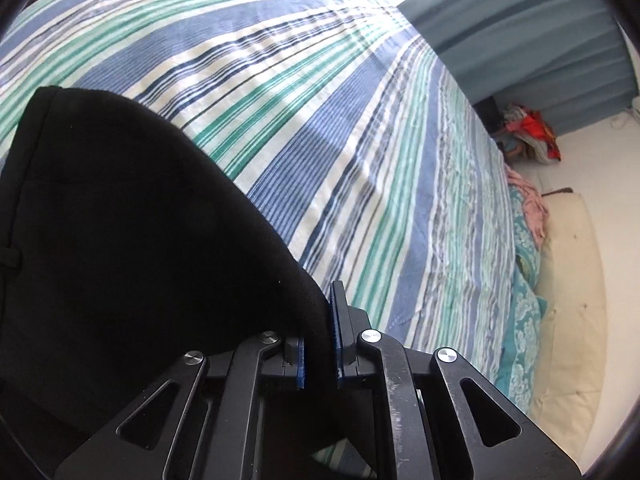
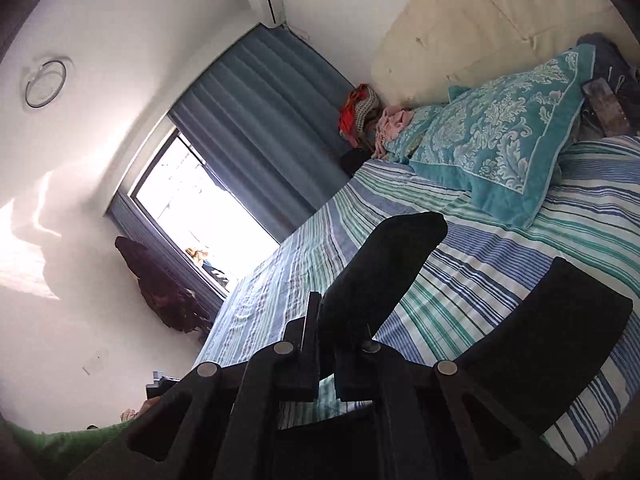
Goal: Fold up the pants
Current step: 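Grasp the trouser edge with the left tool while the right tool lays the hems down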
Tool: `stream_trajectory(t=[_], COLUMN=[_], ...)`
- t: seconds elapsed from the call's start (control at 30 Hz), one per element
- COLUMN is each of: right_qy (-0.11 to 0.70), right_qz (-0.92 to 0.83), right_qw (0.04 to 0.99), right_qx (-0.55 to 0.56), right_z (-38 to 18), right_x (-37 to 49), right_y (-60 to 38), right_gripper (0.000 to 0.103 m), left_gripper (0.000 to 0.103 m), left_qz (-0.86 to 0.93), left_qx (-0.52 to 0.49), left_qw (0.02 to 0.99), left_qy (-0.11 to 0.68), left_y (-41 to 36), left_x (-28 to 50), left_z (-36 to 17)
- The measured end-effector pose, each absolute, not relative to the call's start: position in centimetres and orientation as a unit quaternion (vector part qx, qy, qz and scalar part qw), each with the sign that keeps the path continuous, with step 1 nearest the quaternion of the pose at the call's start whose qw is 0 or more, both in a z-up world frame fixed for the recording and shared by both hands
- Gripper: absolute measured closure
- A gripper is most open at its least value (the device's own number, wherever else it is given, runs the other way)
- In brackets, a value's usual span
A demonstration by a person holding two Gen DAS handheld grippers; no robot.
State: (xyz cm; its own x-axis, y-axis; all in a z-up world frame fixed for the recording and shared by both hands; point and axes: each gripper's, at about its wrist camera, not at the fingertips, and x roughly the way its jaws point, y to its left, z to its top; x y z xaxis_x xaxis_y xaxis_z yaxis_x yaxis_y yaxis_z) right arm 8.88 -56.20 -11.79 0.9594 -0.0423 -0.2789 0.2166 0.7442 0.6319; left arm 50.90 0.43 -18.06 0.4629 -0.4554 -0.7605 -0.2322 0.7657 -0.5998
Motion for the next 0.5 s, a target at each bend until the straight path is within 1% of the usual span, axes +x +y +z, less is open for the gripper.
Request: stream_trajectory(t=[0.07, 0.13, 0.2, 0.27, 0.37, 0.43, 0.5], right_qy=[0.149, 0.154, 0.167, 0.211, 0.28, 0.333, 0.371], right_qz=[-0.07, -0.062, -0.051, -0.068, -0.111, -0.141, -0.166], right_qw=[0.922, 0.928, 0.926, 0.918, 0.897, 0.875, 0.86], right_qx=[0.351, 0.334, 0.334, 0.329, 0.325, 0.321, 0.308], right_z=[-12.0, -10.6, -9.2, -9.3, -12.2, -14.8, -16.7], right_x=[10.5, 11.5, 11.9, 12.1, 11.0, 10.2, 9.5], right_y=[-58.0, -59.2, -60.6, -62.2, -64.6, -65.8, -66.5], right_gripper=[0.098, 0.098, 0.098, 0.098, 0.098, 0.098, 0.098], left_gripper=[0.094, 0.094, 0.092, 0.092, 0.092, 0.092, 0.093], left_qz=[-0.105, -0.127, -0.129, -0.118, -0.104, -0.104, -0.102], left_qx=[-0.316, -0.28, -0.234, -0.214, -0.208, -0.218, -0.232], left_qw=[0.807, 0.836, 0.858, 0.853, 0.828, 0.811, 0.803], left_qy=[0.488, 0.454, 0.44, 0.461, 0.51, 0.532, 0.539], left_y=[0.9, 1.3, 1.8, 2.2, 2.2, 2.1, 2.1], left_x=[48.1, 43.8, 38.6, 33.6, 27.9, 25.8, 24.6], left_z=[-14.3, -10.8, -9.7, -11.6, -17.1, -19.8, -20.7])
